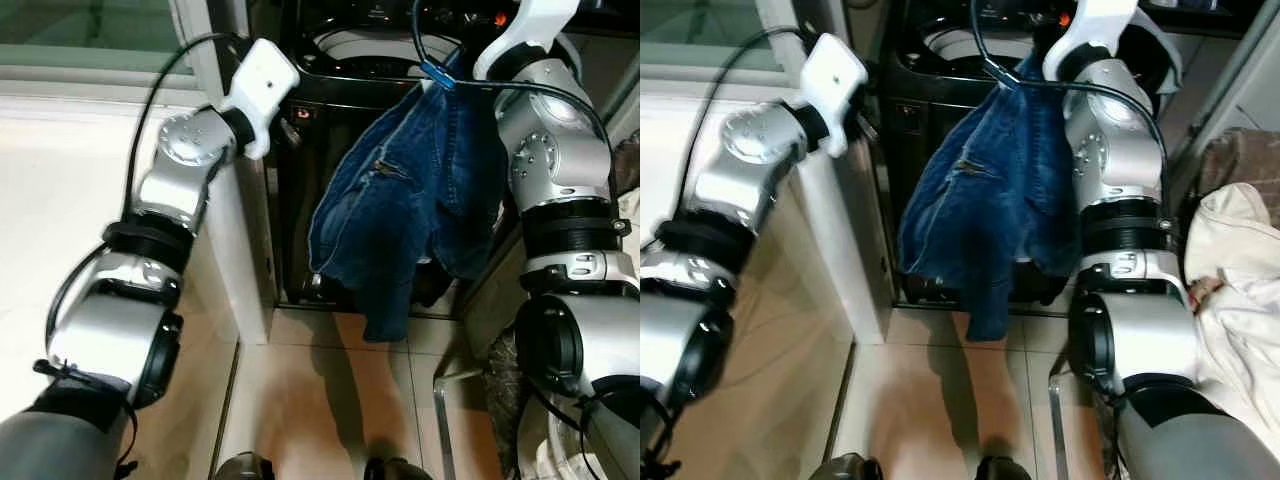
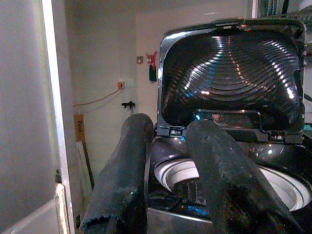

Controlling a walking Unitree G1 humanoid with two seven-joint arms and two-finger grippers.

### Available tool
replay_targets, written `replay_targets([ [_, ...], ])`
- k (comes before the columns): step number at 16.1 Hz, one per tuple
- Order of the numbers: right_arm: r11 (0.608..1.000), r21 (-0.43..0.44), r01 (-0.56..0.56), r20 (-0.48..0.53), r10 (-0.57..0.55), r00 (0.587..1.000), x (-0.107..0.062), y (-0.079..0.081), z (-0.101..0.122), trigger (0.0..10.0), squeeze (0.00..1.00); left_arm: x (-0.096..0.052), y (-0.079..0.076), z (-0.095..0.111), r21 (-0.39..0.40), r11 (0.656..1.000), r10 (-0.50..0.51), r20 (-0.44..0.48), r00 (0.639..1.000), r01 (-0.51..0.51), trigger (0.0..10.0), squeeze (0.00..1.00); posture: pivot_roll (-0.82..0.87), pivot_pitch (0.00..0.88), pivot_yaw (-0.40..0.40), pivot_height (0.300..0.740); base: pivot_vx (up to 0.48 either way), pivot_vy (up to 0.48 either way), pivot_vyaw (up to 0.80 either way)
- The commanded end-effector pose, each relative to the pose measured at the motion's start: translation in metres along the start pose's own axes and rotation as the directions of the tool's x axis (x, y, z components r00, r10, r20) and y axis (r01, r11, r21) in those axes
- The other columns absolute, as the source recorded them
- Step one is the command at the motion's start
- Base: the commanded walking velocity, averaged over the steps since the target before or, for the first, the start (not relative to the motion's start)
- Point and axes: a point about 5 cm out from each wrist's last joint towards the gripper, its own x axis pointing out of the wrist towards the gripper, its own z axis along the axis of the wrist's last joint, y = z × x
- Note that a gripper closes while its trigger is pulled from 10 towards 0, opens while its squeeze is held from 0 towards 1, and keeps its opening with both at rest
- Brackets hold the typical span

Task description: Clothes washing

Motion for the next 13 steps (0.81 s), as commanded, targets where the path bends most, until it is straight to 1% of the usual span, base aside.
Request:
replay_targets([
  [1, 1.000, -0.029, -0.001, 0.052, 0.002, 0.999, 0.005, 0.001, 0.013, 10.0, 0.00, 0.003, -0.008, 0.006, -0.011, 0.999, -0.048, 0.034, 0.998, 0.049, 10.0, 0.00, -0.07, 0.000, 0.000, 0.740, 0.000, 0.000, 0.00],
  [2, 0.999, -0.032, -0.002, 0.052, 0.004, 0.999, 0.006, 0.001, 0.013, 10.0, 0.00, 0.005, -0.012, 0.006, -0.020, 0.998, -0.062, 0.044, 0.997, 0.063, 10.0, 0.00, -0.07, 0.000, 0.000, 0.740, 0.000, 0.000, 0.00],
  [4, 0.999, -0.042, -0.012, 0.061, 0.015, 0.998, 0.009, 0.005, 0.013, 10.0, 0.00, 0.010, -0.024, 0.014, -0.067, 0.990, -0.113, 0.103, 0.988, 0.121, 10.0, 0.00, -0.07, 0.000, 0.000, 0.740, 0.000, 0.000, 0.00],
  [6, 0.998, -0.065, -0.016, 0.061, 0.020, 0.998, 0.010, 0.008, 0.011, 10.0, 0.00, 0.011, -0.029, 0.021, -0.106, 0.984, -0.124, 0.145, 0.982, 0.140, 10.0, 0.00, -0.07, 0.000, -0.003, 0.740, 0.000, 0.000, 0.00],
  [7, 0.997, -0.071, -0.016, 0.061, 0.020, 0.998, 0.010, 0.009, 0.010, 10.0, 0.00, 0.013, -0.033, 0.025, -0.142, 0.977, -0.134, 0.179, 0.975, 0.161, 10.0, 0.00, -0.07, 0.000, -0.003, 0.740, 0.000, 0.000, 0.00],
  [8, 0.998, -0.068, -0.016, 0.062, 0.020, 0.998, 0.011, 0.010, 0.010, 10.0, 0.00, 0.014, -0.034, 0.027, -0.153, 0.974, -0.140, 0.189, 0.972, 0.169, 10.0, 0.00, -0.07, 0.000, -0.002, 0.740, 0.000, 0.000, 0.00],
  [9, 0.998, -0.053, -0.042, 0.084, 0.046, 0.995, 0.012, 0.019, 0.013, 10.0, 0.00, 0.020, -0.045, 0.024, -0.158, 0.970, -0.156, 0.175, 0.972, 0.184, 10.0, 0.00, -0.07, 0.000, -0.002, 0.740, 0.000, 0.000, 0.00],
  [11, 0.997, -0.046, -0.058, 0.089, 0.062, 0.994, 0.013, 0.023, 0.014, 10.0, 0.00, 0.023, -0.050, 0.023, -0.166, 0.966, -0.168, 0.176, 0.970, 0.197, 10.0, 0.00, -0.08, 0.000, -0.002, 0.740, 0.000, 0.000, 0.00],
  [13, 0.996, -0.051, -0.067, 0.089, 0.072, 0.993, 0.013, 0.025, 0.012, 10.0, 0.00, 0.024, -0.057, 0.028, -0.176, 0.956, -0.199, 0.193, 0.961, 0.234, 10.0, 0.00, -0.08, 0.000, 0.001, 0.740, 0.000, 0.000, 0.00],
])
